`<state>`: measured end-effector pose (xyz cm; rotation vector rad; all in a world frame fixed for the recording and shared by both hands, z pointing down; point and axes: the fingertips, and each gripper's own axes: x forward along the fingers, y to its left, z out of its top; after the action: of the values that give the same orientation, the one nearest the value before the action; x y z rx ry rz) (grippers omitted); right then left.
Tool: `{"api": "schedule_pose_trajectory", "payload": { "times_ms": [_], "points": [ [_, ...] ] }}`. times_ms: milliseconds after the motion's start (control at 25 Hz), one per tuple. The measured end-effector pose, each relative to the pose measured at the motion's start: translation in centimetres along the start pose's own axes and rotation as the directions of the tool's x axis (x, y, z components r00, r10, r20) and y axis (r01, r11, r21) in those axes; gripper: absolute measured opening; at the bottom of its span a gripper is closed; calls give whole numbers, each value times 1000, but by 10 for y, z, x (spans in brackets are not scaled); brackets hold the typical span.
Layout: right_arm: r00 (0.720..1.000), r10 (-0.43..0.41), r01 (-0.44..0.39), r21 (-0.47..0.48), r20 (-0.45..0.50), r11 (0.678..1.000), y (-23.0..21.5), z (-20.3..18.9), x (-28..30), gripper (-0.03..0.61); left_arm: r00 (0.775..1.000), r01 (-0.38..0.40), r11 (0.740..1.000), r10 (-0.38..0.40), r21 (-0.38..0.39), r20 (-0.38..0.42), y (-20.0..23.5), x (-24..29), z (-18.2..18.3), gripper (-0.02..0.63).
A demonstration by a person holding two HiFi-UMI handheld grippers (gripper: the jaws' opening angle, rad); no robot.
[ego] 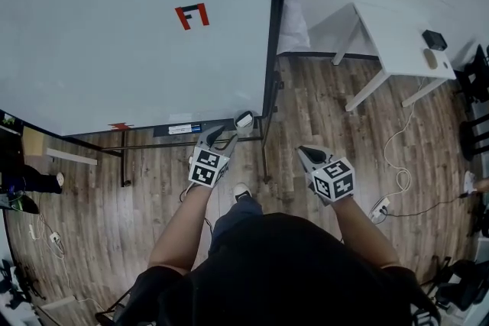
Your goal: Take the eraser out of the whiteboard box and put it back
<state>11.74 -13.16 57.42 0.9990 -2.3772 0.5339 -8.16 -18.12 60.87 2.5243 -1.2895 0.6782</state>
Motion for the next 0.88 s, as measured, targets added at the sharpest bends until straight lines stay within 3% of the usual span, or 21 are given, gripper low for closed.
{"api": "schedule_pose_trajectory", "payload": {
  "times_ms": [880],
  "points": [
    [998,45,-41,-71,52,997,35,2,-53,-9,997,-58,998,57,15,60,-57,-84,-8,160]
  ]
}}
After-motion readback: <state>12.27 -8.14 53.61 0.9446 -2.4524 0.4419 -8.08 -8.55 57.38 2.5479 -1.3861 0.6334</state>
